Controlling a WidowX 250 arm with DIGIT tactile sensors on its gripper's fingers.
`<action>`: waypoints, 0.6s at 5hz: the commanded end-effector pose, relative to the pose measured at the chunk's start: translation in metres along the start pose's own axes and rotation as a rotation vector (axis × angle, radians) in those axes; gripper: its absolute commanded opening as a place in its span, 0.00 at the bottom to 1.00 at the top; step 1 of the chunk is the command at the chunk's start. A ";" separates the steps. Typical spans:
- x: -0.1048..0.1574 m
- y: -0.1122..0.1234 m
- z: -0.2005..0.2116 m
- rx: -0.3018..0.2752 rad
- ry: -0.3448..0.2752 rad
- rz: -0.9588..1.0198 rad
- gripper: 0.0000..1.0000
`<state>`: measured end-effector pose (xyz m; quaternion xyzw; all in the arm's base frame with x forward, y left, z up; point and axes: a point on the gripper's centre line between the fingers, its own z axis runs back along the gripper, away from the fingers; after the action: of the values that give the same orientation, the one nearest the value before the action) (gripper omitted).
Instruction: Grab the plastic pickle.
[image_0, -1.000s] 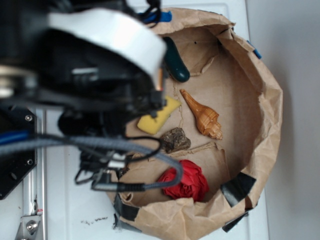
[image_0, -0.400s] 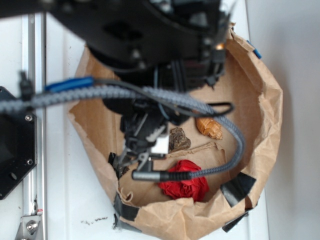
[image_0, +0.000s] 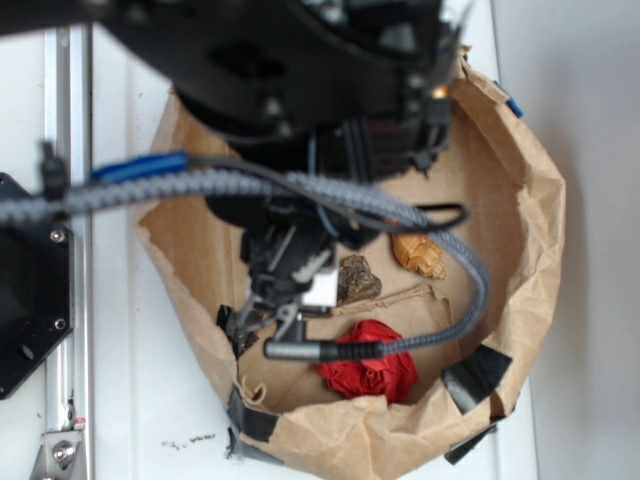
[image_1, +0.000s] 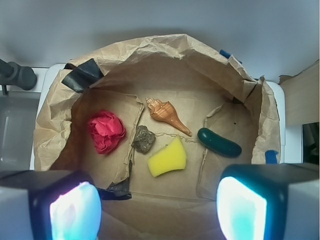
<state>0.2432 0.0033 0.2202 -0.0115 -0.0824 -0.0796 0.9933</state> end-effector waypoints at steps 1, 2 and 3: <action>0.009 0.014 -0.013 0.027 -0.052 -0.016 1.00; 0.009 0.018 -0.037 0.060 -0.038 -0.023 1.00; 0.010 0.023 -0.058 0.065 -0.022 -0.036 1.00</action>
<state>0.2638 0.0185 0.1557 0.0160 -0.0797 -0.1037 0.9913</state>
